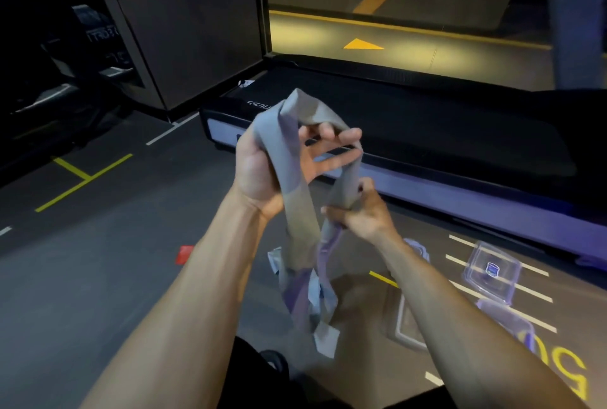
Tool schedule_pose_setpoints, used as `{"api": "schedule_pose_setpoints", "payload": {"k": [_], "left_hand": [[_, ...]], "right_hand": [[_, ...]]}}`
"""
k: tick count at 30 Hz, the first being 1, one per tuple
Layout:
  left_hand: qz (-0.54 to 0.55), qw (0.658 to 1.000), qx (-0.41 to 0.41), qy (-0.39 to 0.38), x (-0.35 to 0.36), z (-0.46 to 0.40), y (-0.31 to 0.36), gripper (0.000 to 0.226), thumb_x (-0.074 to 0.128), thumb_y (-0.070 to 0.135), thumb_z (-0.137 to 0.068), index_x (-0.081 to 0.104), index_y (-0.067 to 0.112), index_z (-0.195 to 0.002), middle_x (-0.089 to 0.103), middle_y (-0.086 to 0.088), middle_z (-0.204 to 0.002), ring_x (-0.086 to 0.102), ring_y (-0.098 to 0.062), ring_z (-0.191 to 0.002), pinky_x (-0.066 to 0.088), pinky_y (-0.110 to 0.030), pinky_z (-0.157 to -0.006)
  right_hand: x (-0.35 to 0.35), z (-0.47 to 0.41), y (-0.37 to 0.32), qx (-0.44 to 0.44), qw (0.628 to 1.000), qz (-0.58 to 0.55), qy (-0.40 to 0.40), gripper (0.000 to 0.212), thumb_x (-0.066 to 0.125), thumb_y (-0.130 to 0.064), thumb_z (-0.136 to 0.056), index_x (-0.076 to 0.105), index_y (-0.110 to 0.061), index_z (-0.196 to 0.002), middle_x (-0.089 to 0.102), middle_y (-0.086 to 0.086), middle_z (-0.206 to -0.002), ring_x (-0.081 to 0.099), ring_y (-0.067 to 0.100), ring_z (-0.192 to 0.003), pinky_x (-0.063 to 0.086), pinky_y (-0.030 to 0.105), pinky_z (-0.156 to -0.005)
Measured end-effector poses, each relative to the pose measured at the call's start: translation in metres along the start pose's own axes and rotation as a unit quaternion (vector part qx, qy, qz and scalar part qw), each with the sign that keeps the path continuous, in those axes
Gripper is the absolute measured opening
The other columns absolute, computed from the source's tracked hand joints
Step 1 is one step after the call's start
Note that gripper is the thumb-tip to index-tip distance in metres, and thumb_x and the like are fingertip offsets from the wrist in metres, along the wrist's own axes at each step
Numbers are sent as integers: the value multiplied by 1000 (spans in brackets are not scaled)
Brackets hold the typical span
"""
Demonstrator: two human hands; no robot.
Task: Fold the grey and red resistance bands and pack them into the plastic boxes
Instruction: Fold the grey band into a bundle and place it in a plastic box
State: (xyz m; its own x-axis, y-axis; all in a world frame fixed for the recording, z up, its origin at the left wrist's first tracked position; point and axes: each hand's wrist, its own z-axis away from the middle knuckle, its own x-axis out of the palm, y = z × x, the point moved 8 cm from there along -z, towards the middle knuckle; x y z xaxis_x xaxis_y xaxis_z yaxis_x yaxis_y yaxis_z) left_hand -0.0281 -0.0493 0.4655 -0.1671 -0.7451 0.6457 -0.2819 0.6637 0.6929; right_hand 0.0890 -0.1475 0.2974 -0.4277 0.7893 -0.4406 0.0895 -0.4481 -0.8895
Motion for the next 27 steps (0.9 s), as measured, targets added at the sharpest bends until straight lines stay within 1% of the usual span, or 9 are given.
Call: {"api": "schedule_pose_setpoints", "payload": {"k": [3, 8, 11, 15, 16, 20, 23, 25, 27], "left_hand": [[12, 1000, 9, -9, 1, 1, 5, 38, 50, 33, -90, 65, -2, -91, 61, -17, -85, 60, -49, -112, 34, -68, -113], [-186, 940, 110, 263, -66, 4, 28, 24, 52, 25, -85, 63, 5, -92, 70, -11, -84, 67, -32, -97, 53, -49, -98], [-436, 807, 53, 395, -105, 14, 33, 11, 52, 21, -74, 59, 23, -82, 66, 3, -84, 65, -24, -84, 52, -41, -78], [-744, 559, -206, 303, -105, 19, 12, 31, 52, 14, -86, 60, 28, -112, 62, -1, -123, 59, -30, -114, 48, -40, -98], [-741, 573, -212, 278, -101, 16, 7, 38, 54, 9, -87, 57, 25, -121, 57, -3, -130, 57, -28, -118, 46, -37, -100], [-525, 817, -238, 22, -50, 6, -54, 64, 71, 9, -80, 49, 20, -139, 61, -6, -135, 59, -15, -124, 47, -26, -102], [-588, 778, -220, 28, -49, 1, -62, 42, 76, 27, -76, 63, 20, -116, 74, -6, -100, 71, -23, -93, 54, -39, -84], [-700, 697, -126, 85, -50, -7, -41, 21, 74, 25, -80, 70, 22, -100, 73, 4, -85, 66, -14, -78, 49, -30, -73], [-713, 690, -47, 114, -42, -10, -29, 14, 72, 16, -83, 73, 25, -94, 74, 8, -85, 65, -6, -78, 47, -21, -72]], "right_hand": [[27, 11, 24, 110, 985, -40, -127, 28, 73, -26, -94, 60, -8, -111, 72, 11, -85, 70, 17, -54, 49, 26, -42], [-22, -3, 17, 123, 985, -116, 41, 26, 45, 1, -97, 69, -8, -99, 72, 13, -77, 71, 22, -59, 62, 34, -53], [-57, 7, -33, -6, 984, -141, 109, 37, 42, 9, -85, 69, -15, -88, 74, 12, -88, 73, 16, -68, 61, 31, -58], [-70, 40, -100, -179, 973, -2, 147, 29, 55, 2, -71, 64, -23, -82, 66, -8, -71, 58, 3, -63, 43, 20, -54], [-68, 46, -109, -205, 968, 24, 144, 25, 59, -2, -71, 62, -24, -84, 64, -8, -68, 57, 7, -63, 43, 25, -55], [-59, 52, -113, -237, 956, 108, 134, 29, 63, -10, -67, 54, -27, -87, 58, -7, -60, 52, 19, -61, 41, 35, -59], [-59, 46, -97, -211, 964, 118, 113, 30, 66, -17, -65, 54, -28, -90, 62, -4, -62, 57, 20, -63, 46, 37, -60], [-55, 38, -81, -185, 973, 116, 78, 27, 71, -21, -69, 56, -29, -90, 64, -4, -65, 60, 20, -67, 48, 38, -63], [-48, 31, -66, -157, 977, 141, 40, 22, 77, -24, -73, 61, -27, -89, 69, -5, -72, 64, 19, -74, 49, 36, -67]]}}
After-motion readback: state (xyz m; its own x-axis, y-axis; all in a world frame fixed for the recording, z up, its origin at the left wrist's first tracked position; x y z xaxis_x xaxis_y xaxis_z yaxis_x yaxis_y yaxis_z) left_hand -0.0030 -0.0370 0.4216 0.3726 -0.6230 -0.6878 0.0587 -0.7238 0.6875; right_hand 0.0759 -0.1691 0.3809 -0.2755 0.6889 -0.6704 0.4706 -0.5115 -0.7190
